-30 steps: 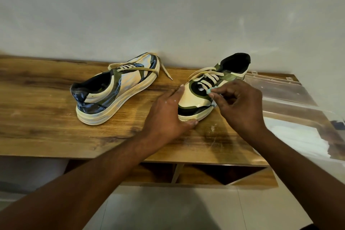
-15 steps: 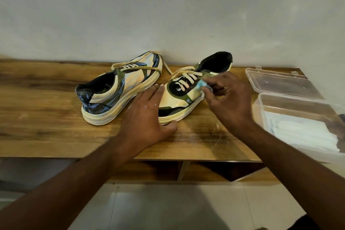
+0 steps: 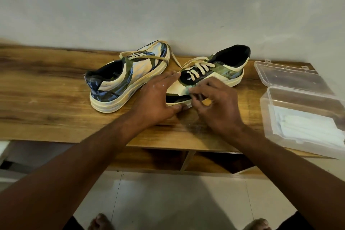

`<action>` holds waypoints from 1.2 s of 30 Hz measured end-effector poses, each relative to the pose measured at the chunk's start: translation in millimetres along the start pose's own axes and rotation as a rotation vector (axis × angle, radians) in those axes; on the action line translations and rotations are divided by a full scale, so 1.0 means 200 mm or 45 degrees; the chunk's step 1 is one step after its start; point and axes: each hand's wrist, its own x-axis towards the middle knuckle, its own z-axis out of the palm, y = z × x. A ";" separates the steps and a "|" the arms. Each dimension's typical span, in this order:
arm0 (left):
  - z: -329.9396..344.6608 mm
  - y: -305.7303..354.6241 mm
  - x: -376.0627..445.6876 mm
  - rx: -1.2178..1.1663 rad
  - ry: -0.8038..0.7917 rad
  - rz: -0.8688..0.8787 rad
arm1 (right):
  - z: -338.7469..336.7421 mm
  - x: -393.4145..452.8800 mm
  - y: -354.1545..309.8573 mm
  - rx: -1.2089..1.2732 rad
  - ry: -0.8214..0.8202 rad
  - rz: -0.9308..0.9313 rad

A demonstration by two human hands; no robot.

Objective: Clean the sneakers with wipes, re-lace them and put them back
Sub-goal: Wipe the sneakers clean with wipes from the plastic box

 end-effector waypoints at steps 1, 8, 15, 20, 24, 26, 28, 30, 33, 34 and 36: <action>0.00 0.00 0.00 0.010 -0.002 -0.010 | -0.03 0.01 0.03 0.004 0.045 0.027; 0.02 0.02 0.02 0.028 0.009 -0.023 | -0.08 0.05 0.13 0.019 0.259 0.276; 0.00 -0.02 0.03 -0.109 0.019 0.052 | 0.05 0.01 -0.04 -0.032 -0.039 -0.054; 0.00 0.01 0.03 -0.064 0.031 0.008 | -0.09 0.06 0.11 -0.086 0.165 0.163; 0.01 0.01 0.03 -0.044 0.035 0.012 | -0.06 0.04 0.09 -0.289 0.118 0.072; 0.01 0.02 0.03 -0.069 0.047 0.024 | 0.02 0.01 0.01 -0.396 -0.057 -0.103; 0.00 0.01 0.02 -0.100 0.044 0.058 | 0.06 0.01 -0.01 -0.424 -0.164 -0.184; -0.01 0.01 0.02 -0.095 0.040 0.051 | 0.04 0.01 0.01 -0.398 -0.172 -0.212; 0.00 0.00 0.03 -0.044 0.031 0.016 | -0.03 0.00 0.05 -0.339 -0.075 -0.074; 0.00 0.00 0.03 -0.036 0.027 0.013 | -0.06 0.00 0.07 -0.323 -0.018 0.005; -0.01 0.01 0.03 -0.032 0.014 0.014 | -0.11 0.01 0.12 -0.301 0.086 0.135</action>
